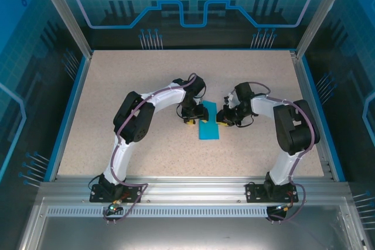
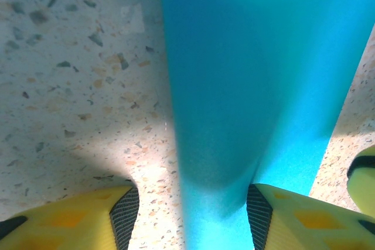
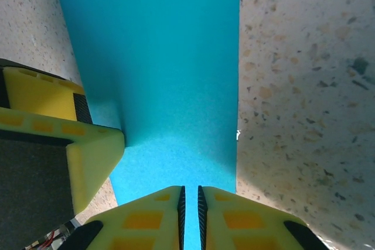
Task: Fold a paper plane with a square sheet of paper (fold left side to right side)
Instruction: Hold the square sheet of paper at the center of the table.
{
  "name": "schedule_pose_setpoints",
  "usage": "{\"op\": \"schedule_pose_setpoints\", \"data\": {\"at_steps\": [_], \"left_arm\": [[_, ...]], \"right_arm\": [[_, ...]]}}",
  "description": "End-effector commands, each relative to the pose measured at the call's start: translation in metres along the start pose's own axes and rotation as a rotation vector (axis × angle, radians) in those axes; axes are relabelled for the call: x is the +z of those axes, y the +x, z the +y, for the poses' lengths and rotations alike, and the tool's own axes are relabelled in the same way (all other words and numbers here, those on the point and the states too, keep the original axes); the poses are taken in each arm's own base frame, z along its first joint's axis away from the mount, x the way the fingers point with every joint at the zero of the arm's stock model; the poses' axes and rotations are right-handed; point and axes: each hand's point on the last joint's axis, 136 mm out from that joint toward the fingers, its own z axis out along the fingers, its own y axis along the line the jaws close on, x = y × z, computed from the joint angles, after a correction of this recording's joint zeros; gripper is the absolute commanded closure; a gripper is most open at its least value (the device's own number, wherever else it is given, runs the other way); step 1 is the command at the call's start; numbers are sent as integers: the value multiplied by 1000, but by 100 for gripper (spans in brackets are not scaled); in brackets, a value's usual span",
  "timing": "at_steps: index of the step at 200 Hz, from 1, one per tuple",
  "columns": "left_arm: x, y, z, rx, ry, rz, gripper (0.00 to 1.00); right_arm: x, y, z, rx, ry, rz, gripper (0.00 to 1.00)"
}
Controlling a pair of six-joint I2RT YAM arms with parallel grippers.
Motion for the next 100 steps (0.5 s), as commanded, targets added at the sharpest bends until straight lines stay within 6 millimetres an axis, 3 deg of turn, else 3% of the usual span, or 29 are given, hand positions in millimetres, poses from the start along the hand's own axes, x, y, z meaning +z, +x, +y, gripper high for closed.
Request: {"op": "schedule_pose_setpoints", "data": {"at_steps": [1, 100], "left_arm": [[52, 16, 11, 14, -48, 78, 43], [49, 16, 9, 19, -44, 73, 43]], "right_arm": [[7, -2, 7, -11, -18, 15, 84], [22, 14, -24, 10, 135, 97, 84]]}}
